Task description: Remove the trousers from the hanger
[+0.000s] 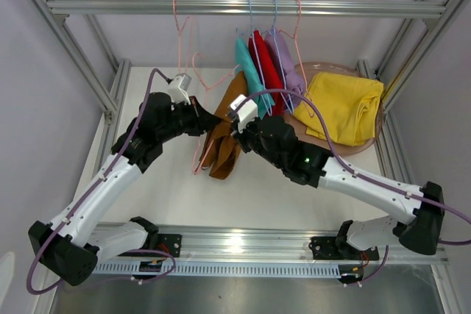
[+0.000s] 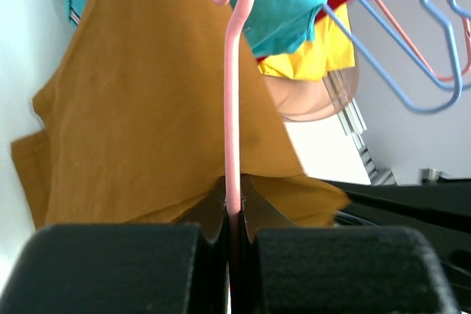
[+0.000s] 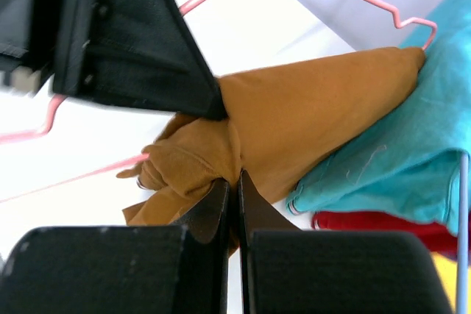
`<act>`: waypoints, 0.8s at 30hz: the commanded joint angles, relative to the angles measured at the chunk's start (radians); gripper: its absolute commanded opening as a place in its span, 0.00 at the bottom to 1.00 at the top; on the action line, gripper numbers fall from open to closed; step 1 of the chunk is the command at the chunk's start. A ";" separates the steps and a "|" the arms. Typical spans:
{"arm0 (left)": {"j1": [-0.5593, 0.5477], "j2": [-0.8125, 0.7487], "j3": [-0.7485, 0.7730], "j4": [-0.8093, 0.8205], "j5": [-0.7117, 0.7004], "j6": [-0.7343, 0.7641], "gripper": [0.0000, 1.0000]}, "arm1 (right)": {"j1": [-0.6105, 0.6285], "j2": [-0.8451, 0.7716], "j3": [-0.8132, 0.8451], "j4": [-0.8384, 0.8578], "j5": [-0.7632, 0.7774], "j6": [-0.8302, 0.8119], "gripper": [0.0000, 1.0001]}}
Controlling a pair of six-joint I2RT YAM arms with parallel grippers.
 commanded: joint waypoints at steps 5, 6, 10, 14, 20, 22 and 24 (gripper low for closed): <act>0.010 0.008 0.040 0.056 -0.071 0.051 0.00 | 0.092 -0.259 -0.033 -0.013 0.162 -0.018 0.00; 0.008 0.011 0.039 0.056 -0.071 0.051 0.00 | 0.107 -0.274 -0.033 -0.025 0.176 -0.016 0.00; 0.008 0.017 0.040 0.051 -0.073 0.056 0.00 | 0.139 -0.343 -0.029 -0.070 0.273 -0.032 0.00; 0.008 0.023 0.039 0.050 -0.076 0.056 0.00 | 0.159 -0.404 -0.018 -0.096 0.369 -0.047 0.00; 0.008 0.045 0.054 0.037 -0.076 0.060 0.00 | 0.190 -0.477 0.036 -0.166 0.477 -0.064 0.00; 0.010 0.061 0.062 0.022 -0.079 0.060 0.00 | 0.198 -0.503 0.046 -0.185 0.512 -0.069 0.00; 0.008 0.069 0.068 0.013 -0.081 0.062 0.00 | 0.209 -0.515 0.056 -0.189 0.543 -0.084 0.00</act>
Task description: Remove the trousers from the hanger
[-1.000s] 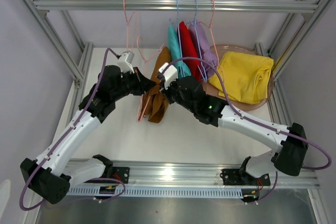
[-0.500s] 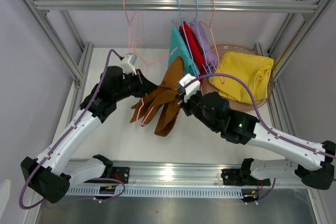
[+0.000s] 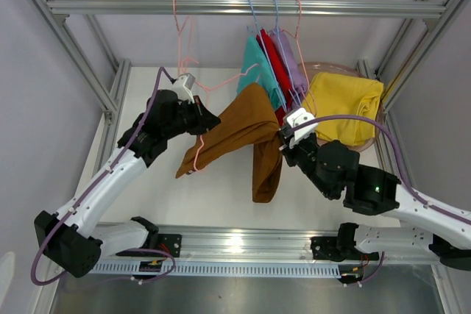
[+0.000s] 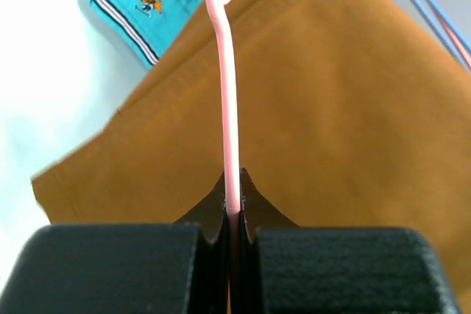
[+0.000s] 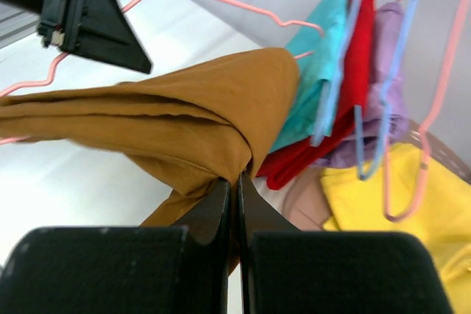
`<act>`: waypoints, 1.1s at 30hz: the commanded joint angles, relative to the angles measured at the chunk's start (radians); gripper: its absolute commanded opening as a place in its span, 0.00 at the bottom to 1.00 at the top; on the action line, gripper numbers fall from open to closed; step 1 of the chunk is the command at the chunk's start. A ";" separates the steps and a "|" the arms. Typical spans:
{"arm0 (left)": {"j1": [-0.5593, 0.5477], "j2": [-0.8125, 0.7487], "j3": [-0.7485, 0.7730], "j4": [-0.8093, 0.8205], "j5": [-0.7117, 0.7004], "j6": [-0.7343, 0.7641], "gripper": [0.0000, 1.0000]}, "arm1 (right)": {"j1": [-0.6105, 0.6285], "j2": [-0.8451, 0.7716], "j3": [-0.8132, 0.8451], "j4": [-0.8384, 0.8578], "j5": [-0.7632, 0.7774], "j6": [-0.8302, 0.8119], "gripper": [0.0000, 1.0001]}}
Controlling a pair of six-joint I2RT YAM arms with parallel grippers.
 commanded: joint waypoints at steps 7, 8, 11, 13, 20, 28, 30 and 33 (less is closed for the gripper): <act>0.015 0.020 0.054 0.041 -0.057 0.064 0.00 | 0.026 -0.140 0.135 0.077 0.291 -0.102 0.00; 0.015 0.023 0.054 0.040 -0.058 0.062 0.00 | 0.026 -0.152 0.143 0.075 0.315 -0.118 0.00; 0.015 0.029 0.059 0.037 -0.055 0.064 0.00 | 0.028 -0.164 0.180 0.059 0.357 -0.138 0.00; 0.015 0.032 0.057 0.035 -0.057 0.064 0.00 | 0.026 -0.183 0.203 0.048 0.397 -0.158 0.00; 0.015 0.038 0.060 0.032 -0.057 0.065 0.00 | 0.025 -0.267 0.212 0.026 0.502 -0.205 0.00; 0.015 0.045 0.060 0.031 -0.052 0.065 0.00 | 0.002 -0.327 0.235 -0.030 0.567 -0.213 0.00; 0.015 0.045 0.062 0.029 -0.054 0.068 0.00 | -0.012 -0.339 0.247 -0.046 0.559 -0.208 0.00; 0.014 0.045 0.062 0.031 -0.051 0.065 0.00 | -0.040 -0.347 0.261 -0.072 0.558 -0.213 0.00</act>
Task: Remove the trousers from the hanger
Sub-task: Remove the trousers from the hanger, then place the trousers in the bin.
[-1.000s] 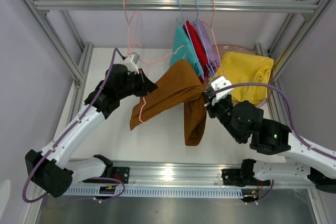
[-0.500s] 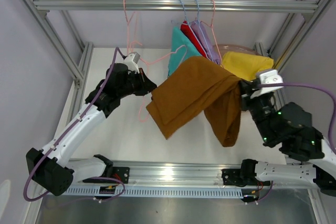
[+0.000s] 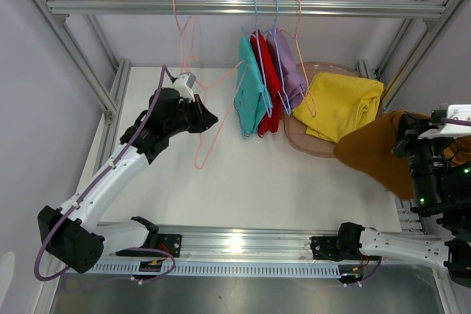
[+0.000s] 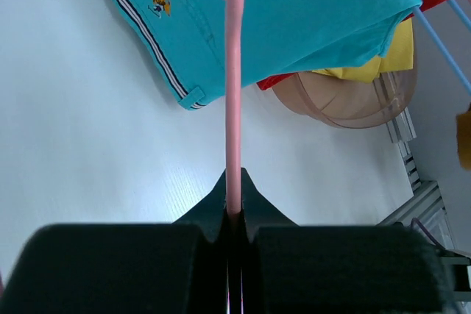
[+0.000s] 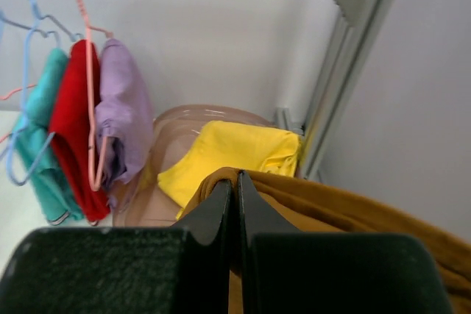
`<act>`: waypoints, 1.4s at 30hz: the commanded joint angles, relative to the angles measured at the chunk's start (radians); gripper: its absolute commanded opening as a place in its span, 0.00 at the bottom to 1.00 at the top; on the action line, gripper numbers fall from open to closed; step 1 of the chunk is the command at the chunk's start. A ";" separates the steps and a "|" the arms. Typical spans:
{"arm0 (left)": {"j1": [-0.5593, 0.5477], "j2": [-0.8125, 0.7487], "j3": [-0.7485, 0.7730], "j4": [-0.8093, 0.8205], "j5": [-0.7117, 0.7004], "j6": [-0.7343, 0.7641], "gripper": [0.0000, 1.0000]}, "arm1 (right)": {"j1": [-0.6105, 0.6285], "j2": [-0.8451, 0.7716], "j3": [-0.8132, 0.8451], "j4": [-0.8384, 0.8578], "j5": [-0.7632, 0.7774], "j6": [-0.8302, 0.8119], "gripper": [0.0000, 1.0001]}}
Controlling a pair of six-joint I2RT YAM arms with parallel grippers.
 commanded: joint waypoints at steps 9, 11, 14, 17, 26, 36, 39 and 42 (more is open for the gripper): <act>-0.002 -0.005 0.049 0.043 -0.002 0.019 0.00 | -0.022 -0.032 -0.032 0.206 0.046 -0.101 0.00; -0.003 -0.009 0.049 0.043 -0.002 0.020 0.01 | -0.020 -0.034 -0.102 0.284 0.063 -0.153 0.00; -0.003 -0.012 0.050 0.041 0.004 0.020 0.00 | -0.022 -0.018 -0.174 0.456 0.063 -0.188 0.00; -0.005 -0.015 0.052 0.040 0.013 0.020 0.00 | -0.040 0.023 -0.222 0.570 0.031 -0.227 0.00; -0.014 -0.021 0.053 0.038 0.026 0.019 0.00 | -0.532 0.261 -0.098 0.324 -0.370 0.225 0.00; -0.020 -0.007 0.068 0.029 0.046 0.022 0.00 | -0.965 0.451 0.065 0.272 -0.691 0.468 0.00; -0.020 -0.009 0.073 0.026 0.050 0.026 0.00 | -1.017 0.505 0.105 0.294 -0.687 0.489 0.00; -0.019 -0.002 0.079 0.021 0.061 0.026 0.00 | -1.060 0.548 0.138 0.306 -0.661 0.529 0.00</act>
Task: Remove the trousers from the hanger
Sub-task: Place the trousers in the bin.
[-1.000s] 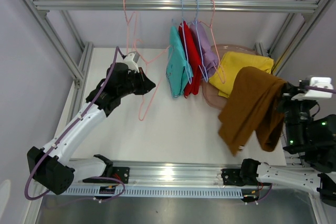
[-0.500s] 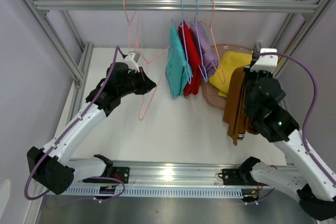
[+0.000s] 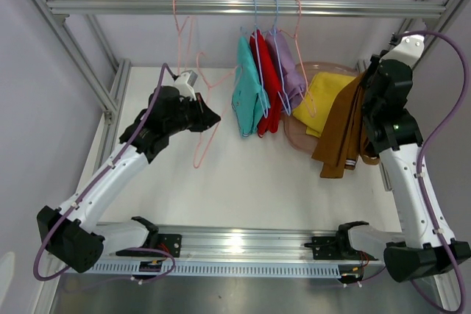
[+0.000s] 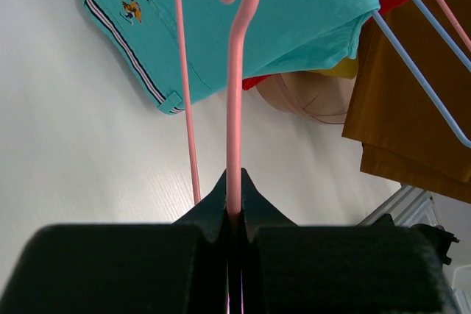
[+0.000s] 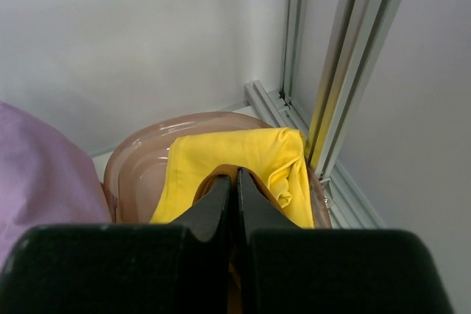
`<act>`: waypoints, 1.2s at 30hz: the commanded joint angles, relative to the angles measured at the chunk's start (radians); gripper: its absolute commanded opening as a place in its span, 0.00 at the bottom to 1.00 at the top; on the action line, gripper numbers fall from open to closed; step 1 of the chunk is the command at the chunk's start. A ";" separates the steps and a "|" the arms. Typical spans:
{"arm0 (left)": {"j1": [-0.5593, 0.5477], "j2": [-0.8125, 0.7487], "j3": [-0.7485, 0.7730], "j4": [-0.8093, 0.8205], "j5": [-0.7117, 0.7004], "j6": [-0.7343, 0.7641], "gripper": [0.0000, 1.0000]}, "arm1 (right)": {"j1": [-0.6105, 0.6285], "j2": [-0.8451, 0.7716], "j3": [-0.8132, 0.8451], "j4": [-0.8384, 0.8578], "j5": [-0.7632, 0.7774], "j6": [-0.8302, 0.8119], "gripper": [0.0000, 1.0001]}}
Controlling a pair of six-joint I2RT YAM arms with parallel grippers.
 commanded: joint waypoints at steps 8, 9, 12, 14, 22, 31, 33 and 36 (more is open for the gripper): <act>-0.007 0.004 0.075 0.009 0.056 0.033 0.00 | -0.085 -0.004 0.063 0.200 0.078 0.130 0.00; -0.008 0.003 0.077 0.009 0.059 0.033 0.00 | -0.091 -0.027 0.051 0.207 0.092 0.131 0.00; -0.008 0.007 0.082 0.007 0.071 0.032 0.01 | -0.128 -0.054 0.033 0.202 0.092 0.133 0.00; -0.008 0.007 0.080 0.009 0.082 0.030 0.00 | -0.157 -0.061 0.040 0.187 0.078 0.134 0.00; -0.008 0.003 0.079 0.010 0.099 0.022 0.00 | -0.177 -0.064 0.063 0.161 0.069 0.131 0.00; -0.011 0.010 0.085 0.003 0.113 0.025 0.00 | -0.179 0.041 0.019 0.229 0.041 0.191 0.00; -0.011 0.012 0.089 -0.002 0.116 0.025 0.00 | -0.177 0.096 0.017 0.251 0.017 0.211 0.00; -0.011 0.012 0.095 -0.005 0.122 0.027 0.01 | -0.166 0.176 0.022 0.300 -0.006 0.223 0.00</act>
